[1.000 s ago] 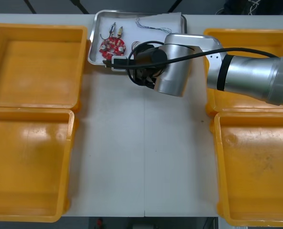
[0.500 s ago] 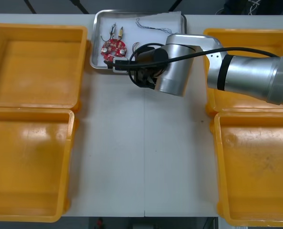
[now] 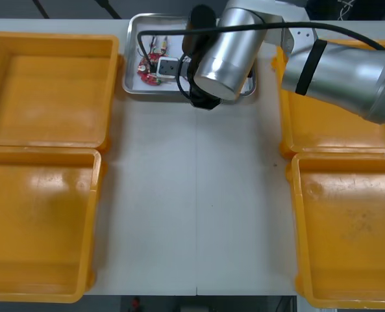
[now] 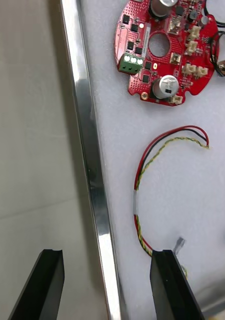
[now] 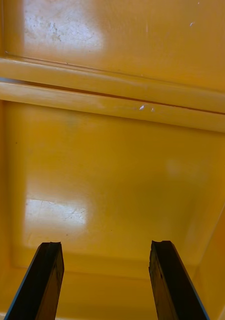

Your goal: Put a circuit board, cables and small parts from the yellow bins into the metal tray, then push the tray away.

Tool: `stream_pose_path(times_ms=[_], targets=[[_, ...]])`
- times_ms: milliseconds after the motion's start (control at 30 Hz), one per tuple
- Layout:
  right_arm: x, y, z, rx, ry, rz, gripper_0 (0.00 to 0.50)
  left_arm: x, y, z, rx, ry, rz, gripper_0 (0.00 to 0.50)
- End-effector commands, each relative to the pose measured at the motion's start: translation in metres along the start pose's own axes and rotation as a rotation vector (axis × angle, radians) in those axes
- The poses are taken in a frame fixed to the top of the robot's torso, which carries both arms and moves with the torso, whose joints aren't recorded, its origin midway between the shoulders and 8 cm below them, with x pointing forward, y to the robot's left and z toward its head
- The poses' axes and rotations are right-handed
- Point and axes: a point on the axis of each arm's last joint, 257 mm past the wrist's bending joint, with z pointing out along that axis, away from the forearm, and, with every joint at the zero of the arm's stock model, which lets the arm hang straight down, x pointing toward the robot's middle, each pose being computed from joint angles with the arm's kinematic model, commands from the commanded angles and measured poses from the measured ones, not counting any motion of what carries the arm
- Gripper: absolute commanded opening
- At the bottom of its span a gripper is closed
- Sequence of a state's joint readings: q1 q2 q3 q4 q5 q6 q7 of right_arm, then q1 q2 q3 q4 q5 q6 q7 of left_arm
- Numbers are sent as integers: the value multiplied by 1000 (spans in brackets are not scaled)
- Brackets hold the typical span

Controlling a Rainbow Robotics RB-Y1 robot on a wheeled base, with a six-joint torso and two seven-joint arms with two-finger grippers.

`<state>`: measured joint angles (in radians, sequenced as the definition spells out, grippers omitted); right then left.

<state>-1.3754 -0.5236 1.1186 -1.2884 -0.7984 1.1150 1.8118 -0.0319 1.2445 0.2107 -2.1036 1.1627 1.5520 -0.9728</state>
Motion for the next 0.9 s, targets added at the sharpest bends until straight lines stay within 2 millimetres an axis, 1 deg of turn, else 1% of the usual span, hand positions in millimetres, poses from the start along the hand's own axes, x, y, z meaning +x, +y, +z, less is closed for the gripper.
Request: stream_pose_path(times_ms=[33, 67, 100, 167, 300, 367, 400, 467, 500, 600, 633, 833, 867, 900], targets=[[-19, -20, -47, -28, -44, 115, 500, -10, -9, -3, 17, -31, -52, 500], [-12, -19, -52, -42, -31, 143, 500, -10, -9, -3, 17, -31, -52, 500], [-9, -19, -55, -46, -26, 155, 500, -10, -9, -3, 17, -31, -52, 500], [7, -18, -66, -66, 1, 230, 500, -10, -9, -3, 17, -31, -52, 500], [30, -16, -82, -65, 43, 332, 500, -10, -9, -3, 17, -31, -52, 500], [45, -15, -93, -59, 72, 400, 500, -10, -9, -3, 17, -31, -52, 500], [49, -13, -95, -59, 82, 415, 500, -10, -9, -3, 17, -31, -52, 500], [67, -11, -103, -54, 116, 476, 500, -10, -9, -3, 17, -31, -52, 500], [73, -10, -104, -52, 125, 494, 500, -10, -9, -3, 17, -31, -52, 500], [104, -8, -115, -39, 164, 606, 500, -10, -9, -3, 17, -31, -52, 500], [110, -7, -117, -37, 167, 626, 500, -10, -9, -3, 17, -31, -52, 500], [167, -3, -139, -40, 200, 869, 500, -10, -9, -3, 17, -31, -52, 500], [172, -3, -141, -41, 203, 894, 500, -10, -9, -3, 17, -31, -52, 500], [183, -2, -145, -46, 211, 943, 500, -10, -9, -3, 17, -31, -52, 500]])
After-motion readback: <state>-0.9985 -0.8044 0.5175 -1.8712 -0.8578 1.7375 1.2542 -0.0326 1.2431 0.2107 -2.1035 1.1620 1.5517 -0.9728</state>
